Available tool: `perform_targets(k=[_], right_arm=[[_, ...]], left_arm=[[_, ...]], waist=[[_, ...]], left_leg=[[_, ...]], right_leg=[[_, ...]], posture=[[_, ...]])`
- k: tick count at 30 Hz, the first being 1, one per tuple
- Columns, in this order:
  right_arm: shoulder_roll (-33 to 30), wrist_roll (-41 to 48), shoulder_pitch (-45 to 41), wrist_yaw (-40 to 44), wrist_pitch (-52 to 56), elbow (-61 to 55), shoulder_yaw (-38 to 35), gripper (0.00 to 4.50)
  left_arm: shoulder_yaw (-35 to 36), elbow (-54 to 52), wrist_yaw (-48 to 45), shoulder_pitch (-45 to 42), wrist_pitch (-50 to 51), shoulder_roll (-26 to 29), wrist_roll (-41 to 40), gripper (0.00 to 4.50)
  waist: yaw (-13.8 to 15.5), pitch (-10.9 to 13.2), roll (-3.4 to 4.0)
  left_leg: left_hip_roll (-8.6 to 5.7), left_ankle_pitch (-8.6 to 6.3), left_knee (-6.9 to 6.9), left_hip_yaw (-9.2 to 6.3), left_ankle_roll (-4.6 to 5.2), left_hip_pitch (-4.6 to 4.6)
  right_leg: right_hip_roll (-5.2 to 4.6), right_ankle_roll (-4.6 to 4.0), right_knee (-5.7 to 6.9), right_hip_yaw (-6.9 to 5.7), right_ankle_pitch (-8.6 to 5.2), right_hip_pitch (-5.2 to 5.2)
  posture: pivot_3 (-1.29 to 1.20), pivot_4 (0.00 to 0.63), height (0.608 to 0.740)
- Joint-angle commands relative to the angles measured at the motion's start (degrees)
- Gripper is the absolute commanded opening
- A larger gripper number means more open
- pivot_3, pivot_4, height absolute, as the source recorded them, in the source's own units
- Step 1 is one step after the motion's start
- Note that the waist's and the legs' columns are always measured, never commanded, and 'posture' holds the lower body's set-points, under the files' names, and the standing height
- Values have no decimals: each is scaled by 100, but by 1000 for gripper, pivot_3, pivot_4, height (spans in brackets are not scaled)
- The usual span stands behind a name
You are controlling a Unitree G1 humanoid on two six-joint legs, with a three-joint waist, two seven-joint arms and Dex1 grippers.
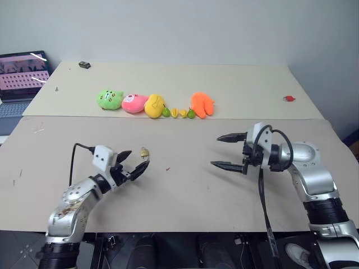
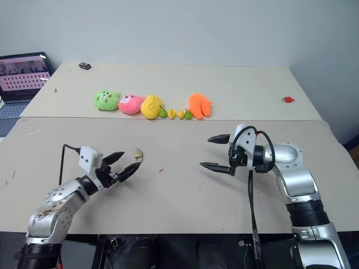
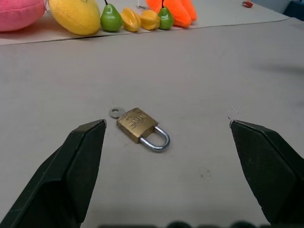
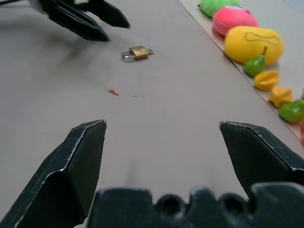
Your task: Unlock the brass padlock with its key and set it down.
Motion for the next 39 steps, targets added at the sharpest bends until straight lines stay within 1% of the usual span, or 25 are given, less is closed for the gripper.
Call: perform_targets(k=[1,8,10,13,17,21,26,31,35,39], right_arm=[[46,222,-51,-125,212,-345,-83,4500],[21,132,106,-174,167,-263,-64,4500],[39,112,182,-215,141,-187,-85,4500],[45,144,275,-225,126,-205,-96,4500],[114,231,225,-302,211,-238,-123,4500],[125,256,201,-319,219,-224,-122,4500],[113,279,244,-331,215,-229,-137,4500],[105,308,247,-370,236,-221,-166,4500],[97,356,187,-411,263,-168,-232,4500],[88,352,141,-426,258,-133,-255,4500]], left_arm=[[-42,-64,179,-166,169,-123,-22,4428],[-205,80,671,-86,176,-272,433,4428],[-315,-222,937,38,179,-379,613,4428],[-608,-676,1202,329,148,-353,1048,4428],[-749,-591,1374,263,267,-420,1238,4428],[-596,-387,1854,-66,581,-628,1385,4428],[-79,-327,2734,-442,1065,-1019,1475,4428],[-208,-244,2815,-597,1238,-1102,1591,4428],[-409,-260,2610,-652,1413,-1160,1510,4428],[-778,-266,2275,-693,1433,-1077,1556,4428]], waist=[[1,0,0],[-16,0,0],[-14,0,0],[-20,0,0],[-13,0,0],[-12,0,-1],[-13,0,-2],[-11,0,-2],[-3,0,-2],[21,0,-1]], left_leg=[[0,0,0,0,0,1],[-1,0,0,0,0,2],[-1,0,1,0,0,1],[0,0,0,0,0,1],[-1,0,0,0,0,5],[-2,1,3,-1,-1,9],[-4,1,2,-4,-1,-1],[-7,1,2,-8,-1,2],[-9,2,3,-9,-2,1],[-12,2,3,-10,-3,1]], right_leg=[[0,0,0,0,0,1],[0,-1,1,1,1,1],[0,-1,0,1,1,1],[0,-3,-1,1,2,0],[0,-9,3,1,5,2],[0,2,2,1,3,6],[-1,2,-2,1,4,3],[-1,4,1,0,4,5],[-1,5,0,1,4,5],[-3,3,0,0,5,6]], posture=[[0,150,722],[0,150,722],[0,150,722],[0,150,722],[0,150,722],[0,150,722],[0,150,722],[0,150,722],[0,150,722],[0,150,722]])
